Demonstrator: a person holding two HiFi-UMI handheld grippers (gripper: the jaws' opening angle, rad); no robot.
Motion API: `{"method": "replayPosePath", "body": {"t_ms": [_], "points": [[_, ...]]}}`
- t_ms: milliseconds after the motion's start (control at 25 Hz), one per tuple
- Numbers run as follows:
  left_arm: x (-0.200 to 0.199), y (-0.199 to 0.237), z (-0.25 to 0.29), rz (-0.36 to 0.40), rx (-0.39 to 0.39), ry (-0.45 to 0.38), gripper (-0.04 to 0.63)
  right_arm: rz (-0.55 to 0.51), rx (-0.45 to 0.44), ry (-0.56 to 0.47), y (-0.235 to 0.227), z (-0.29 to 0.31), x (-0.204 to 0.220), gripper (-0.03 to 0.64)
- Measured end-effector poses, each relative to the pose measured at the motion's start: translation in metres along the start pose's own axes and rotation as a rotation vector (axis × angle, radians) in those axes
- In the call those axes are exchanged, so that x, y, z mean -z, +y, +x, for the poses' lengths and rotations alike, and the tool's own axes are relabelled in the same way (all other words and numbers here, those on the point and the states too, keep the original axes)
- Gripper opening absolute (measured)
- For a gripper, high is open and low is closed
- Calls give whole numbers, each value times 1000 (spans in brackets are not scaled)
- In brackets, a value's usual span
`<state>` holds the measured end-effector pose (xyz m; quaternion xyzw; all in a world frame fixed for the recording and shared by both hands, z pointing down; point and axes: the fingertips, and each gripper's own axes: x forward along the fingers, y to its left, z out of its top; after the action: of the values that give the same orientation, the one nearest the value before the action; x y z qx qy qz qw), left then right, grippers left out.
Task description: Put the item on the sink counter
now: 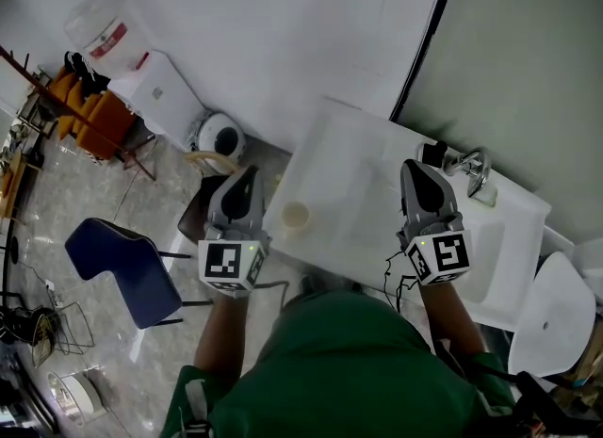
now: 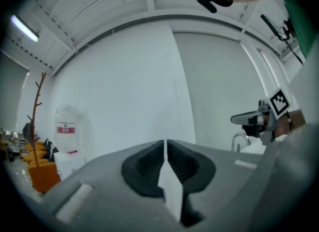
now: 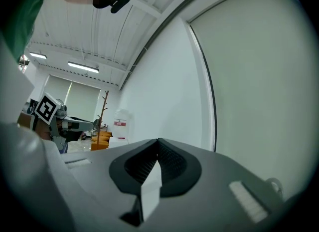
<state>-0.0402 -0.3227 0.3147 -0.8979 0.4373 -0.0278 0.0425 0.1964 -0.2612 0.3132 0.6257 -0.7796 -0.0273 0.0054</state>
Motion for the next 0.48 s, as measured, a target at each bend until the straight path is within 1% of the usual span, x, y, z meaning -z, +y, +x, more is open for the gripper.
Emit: {"method": "replayPosePath", "body": {"t_ms": [200, 480], "points": [[3, -6, 4, 3, 9, 11, 21, 20, 5, 7, -8, -1, 5, -2], [4, -10, 9, -2, 15, 10, 23, 8, -26, -4, -9, 3, 9, -2]]}}
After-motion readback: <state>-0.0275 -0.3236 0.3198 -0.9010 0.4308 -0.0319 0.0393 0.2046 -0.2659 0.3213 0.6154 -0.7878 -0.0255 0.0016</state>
